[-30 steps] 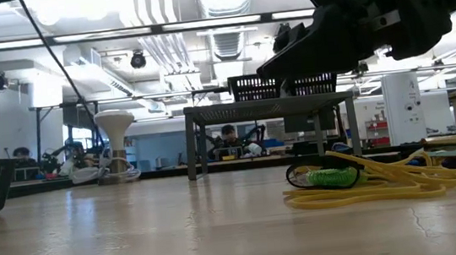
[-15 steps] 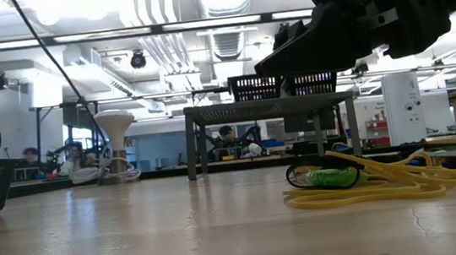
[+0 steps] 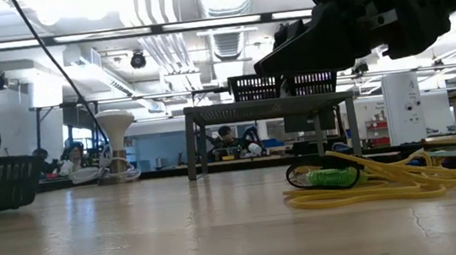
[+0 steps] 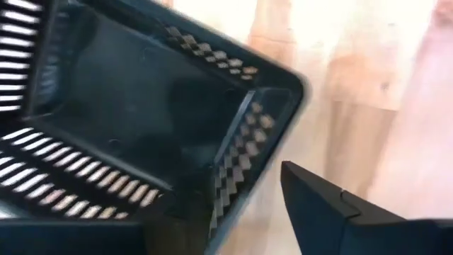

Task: Pick & Place Office Desk Supplies
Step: Put the black bin on the shelf

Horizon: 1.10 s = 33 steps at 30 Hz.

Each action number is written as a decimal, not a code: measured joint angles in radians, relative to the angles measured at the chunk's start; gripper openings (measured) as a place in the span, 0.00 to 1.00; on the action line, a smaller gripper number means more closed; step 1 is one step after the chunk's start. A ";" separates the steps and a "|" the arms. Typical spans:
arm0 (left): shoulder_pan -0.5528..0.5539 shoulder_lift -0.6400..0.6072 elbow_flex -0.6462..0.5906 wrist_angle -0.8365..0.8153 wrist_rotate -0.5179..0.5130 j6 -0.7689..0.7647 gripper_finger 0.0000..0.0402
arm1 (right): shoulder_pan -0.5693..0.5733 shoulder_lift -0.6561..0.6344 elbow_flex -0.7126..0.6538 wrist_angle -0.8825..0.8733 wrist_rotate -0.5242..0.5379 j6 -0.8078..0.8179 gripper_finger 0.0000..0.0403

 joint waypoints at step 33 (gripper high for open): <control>0.886 0.006 0.690 -0.461 -0.293 0.903 0.02 | 0.000 0.000 0.000 -0.002 0.000 0.003 0.15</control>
